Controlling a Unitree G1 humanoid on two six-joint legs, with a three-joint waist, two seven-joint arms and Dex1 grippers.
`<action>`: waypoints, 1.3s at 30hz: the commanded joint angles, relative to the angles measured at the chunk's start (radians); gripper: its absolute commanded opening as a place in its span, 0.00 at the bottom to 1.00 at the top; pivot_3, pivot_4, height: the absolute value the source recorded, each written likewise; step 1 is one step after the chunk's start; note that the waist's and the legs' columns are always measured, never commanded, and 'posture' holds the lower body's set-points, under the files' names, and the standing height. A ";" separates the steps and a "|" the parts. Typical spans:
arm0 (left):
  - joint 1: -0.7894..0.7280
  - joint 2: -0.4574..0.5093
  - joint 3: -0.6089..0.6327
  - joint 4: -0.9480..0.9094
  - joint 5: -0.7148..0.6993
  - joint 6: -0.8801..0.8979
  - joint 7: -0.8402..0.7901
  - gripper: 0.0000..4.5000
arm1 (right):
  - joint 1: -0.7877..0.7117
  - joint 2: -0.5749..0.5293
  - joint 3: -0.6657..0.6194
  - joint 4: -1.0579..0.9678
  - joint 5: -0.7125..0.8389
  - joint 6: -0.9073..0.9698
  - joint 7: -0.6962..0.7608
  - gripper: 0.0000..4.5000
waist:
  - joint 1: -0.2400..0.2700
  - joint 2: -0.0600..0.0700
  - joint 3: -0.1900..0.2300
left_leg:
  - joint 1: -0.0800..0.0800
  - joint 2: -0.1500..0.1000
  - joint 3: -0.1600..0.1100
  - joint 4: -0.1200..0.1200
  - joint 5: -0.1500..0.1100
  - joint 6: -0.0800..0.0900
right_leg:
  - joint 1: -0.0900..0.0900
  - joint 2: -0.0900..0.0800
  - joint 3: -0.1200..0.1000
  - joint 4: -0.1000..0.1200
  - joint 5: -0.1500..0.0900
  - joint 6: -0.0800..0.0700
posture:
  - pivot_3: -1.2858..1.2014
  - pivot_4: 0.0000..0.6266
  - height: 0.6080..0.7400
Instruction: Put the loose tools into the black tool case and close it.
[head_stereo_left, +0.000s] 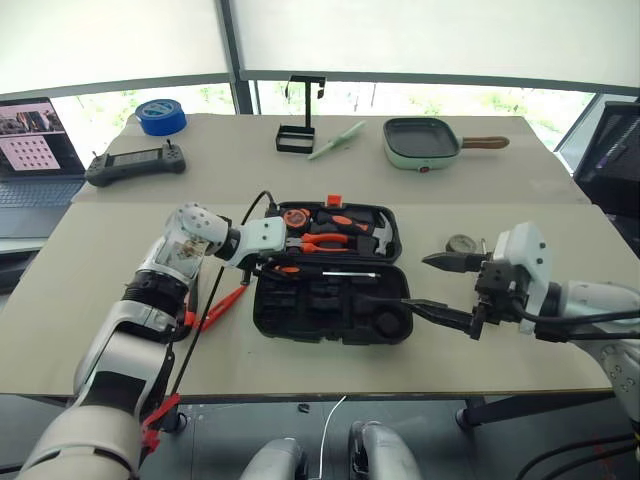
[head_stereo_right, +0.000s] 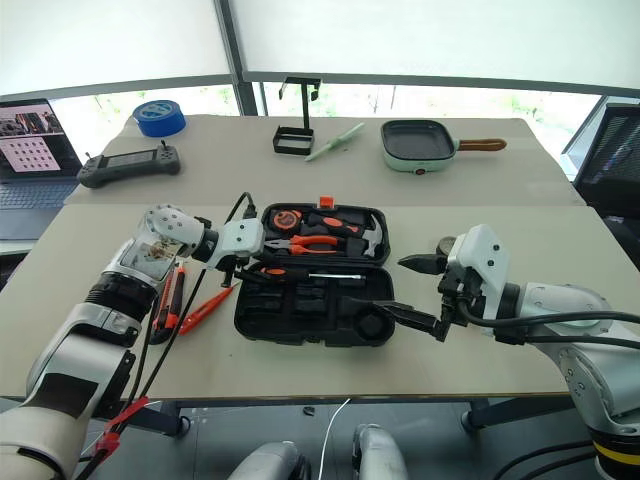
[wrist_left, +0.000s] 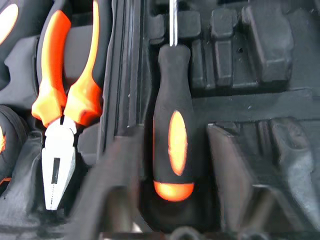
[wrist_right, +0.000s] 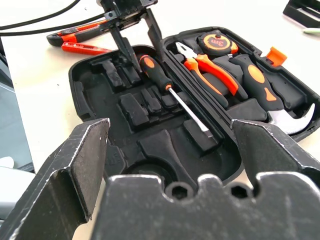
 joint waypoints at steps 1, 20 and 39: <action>-0.044 -0.006 0.045 -0.077 -0.057 0.065 -0.010 0.88 | 0.007 -0.005 -0.042 -0.039 0.029 0.008 -0.006 1.00 | 0.001 0.000 0.000 | 0.000 0.000 0.000 0.000 0.000 0.000 | 0.000 0.000 0.000 0.000 0.000 0.000 | 0.52 0.24 1.00; -0.037 -0.115 -0.032 -0.001 0.013 0.009 0.085 0.01 | 0.013 -0.007 -0.040 -0.039 0.033 0.003 -0.016 1.00 | 0.007 0.000 0.000 | 0.000 0.000 0.000 0.000 0.000 0.000 | 0.001 0.000 0.000 0.000 0.000 0.000 | 0.52 0.24 1.00; -0.051 -0.135 0.051 -0.033 -0.101 0.088 0.063 0.01 | 0.075 0.014 -0.084 -0.004 -0.008 -0.004 -0.081 1.00 | 0.017 0.000 0.000 | 0.005 0.000 0.000 0.000 0.000 0.001 | 0.006 0.000 0.001 0.000 0.000 0.000 | 0.52 0.24 1.00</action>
